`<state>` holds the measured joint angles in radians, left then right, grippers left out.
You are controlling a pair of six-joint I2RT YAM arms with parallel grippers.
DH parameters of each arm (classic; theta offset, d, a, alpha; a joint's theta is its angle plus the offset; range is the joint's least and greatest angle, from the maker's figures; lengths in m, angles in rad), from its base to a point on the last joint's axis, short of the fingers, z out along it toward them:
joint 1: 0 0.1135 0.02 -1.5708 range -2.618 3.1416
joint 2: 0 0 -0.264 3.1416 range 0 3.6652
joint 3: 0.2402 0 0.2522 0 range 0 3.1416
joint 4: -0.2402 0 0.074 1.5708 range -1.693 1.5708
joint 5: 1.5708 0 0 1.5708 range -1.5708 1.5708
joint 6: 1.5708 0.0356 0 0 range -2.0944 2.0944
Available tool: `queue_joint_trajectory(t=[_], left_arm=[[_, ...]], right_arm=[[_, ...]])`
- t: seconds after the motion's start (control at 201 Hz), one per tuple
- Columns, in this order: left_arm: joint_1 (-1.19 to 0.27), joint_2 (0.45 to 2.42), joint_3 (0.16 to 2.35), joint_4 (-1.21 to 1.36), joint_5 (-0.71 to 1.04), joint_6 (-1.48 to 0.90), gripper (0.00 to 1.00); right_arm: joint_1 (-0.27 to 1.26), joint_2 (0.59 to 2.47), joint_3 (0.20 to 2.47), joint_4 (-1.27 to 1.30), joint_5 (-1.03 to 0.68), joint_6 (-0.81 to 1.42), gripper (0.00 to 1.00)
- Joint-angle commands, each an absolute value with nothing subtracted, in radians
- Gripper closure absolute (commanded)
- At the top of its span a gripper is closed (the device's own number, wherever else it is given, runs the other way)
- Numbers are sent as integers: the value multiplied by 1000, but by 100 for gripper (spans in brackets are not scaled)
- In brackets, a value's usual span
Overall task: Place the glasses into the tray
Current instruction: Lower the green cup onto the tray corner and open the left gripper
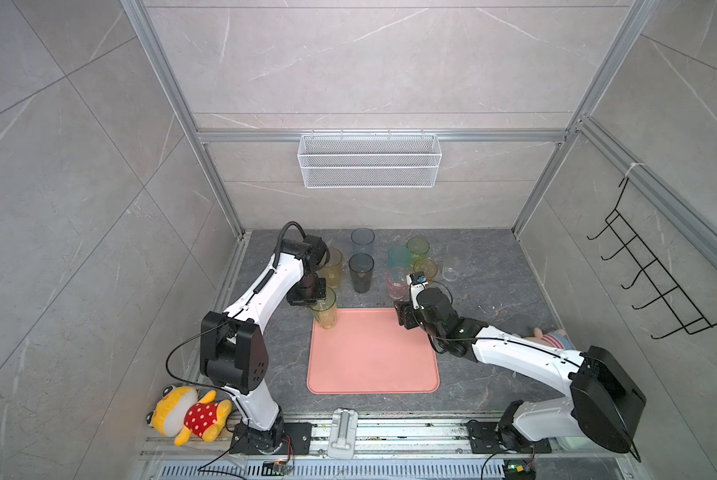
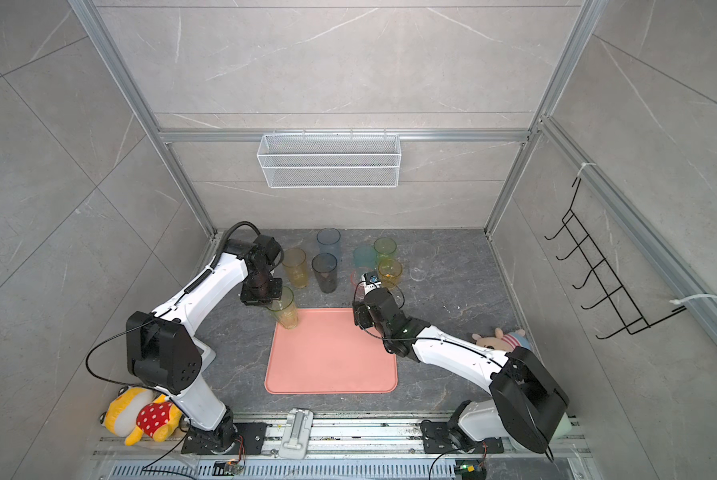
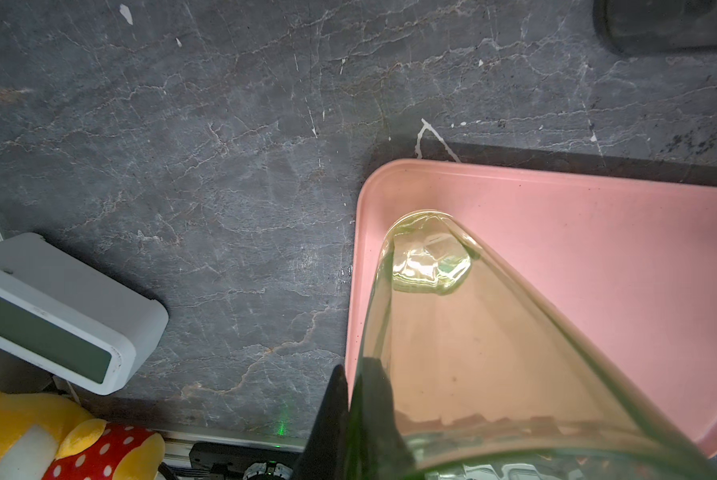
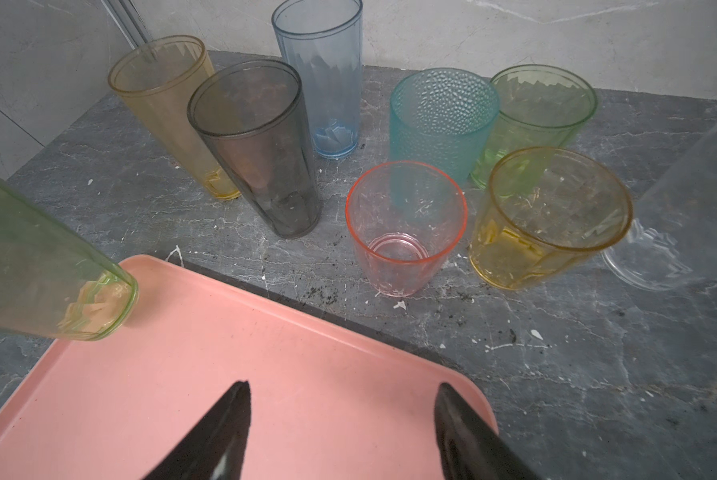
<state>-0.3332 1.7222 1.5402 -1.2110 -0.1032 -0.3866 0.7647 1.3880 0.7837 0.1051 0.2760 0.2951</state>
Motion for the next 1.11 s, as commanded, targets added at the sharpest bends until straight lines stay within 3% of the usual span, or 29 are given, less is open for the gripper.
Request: queue_joint_trajectory(t=[0.0,0.966,1.1], left_arm=[[-333,1735,1547,-1188,-109,-407,100],[-337,1813,1548,-1192,-119,-415,100],[-346,1813,1551,-1192,-127,-419,89]], right_arm=[[770,1406,816,91,280,304,29],[772,1399,809,97,278,302,28],[772,1399,811,94,279,302,28]])
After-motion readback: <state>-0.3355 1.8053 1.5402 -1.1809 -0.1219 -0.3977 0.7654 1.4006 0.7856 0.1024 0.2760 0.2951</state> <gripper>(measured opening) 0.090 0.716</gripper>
